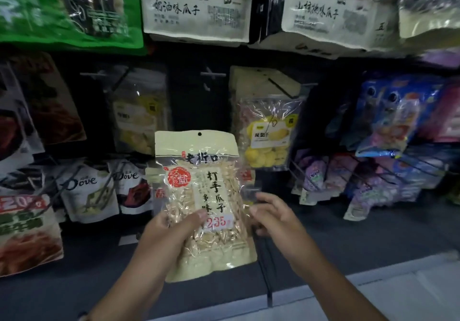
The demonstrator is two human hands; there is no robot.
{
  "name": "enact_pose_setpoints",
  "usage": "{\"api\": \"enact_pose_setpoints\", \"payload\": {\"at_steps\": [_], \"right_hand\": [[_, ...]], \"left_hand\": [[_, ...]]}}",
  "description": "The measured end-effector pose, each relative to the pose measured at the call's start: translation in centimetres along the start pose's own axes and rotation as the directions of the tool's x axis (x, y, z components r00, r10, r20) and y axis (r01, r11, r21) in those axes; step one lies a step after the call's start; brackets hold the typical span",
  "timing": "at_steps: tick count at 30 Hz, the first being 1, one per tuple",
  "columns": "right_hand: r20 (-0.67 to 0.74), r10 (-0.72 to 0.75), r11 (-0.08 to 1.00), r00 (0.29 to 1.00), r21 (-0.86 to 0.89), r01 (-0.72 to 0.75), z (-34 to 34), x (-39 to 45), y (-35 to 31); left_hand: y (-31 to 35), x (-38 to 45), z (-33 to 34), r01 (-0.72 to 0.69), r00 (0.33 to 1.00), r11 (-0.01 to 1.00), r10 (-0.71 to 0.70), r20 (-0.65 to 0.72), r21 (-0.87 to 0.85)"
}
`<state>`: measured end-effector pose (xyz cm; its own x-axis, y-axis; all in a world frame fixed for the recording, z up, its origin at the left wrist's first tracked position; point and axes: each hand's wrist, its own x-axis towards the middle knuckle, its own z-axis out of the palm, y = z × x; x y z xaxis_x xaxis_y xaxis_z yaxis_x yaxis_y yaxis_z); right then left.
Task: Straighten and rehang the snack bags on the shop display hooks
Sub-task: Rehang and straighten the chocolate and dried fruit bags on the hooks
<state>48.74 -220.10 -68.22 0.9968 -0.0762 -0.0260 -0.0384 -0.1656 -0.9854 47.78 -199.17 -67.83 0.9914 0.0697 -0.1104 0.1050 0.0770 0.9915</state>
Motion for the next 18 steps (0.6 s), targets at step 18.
{"api": "enact_pose_setpoints", "payload": {"at_steps": [18], "right_hand": [[-0.346,0.057,0.997,0.936,0.07,-0.035,-5.7,14.5,-6.4]], "left_hand": [[-1.0,2.7,1.3,0.102,0.995,0.983,-0.099,0.022,-0.154]]}}
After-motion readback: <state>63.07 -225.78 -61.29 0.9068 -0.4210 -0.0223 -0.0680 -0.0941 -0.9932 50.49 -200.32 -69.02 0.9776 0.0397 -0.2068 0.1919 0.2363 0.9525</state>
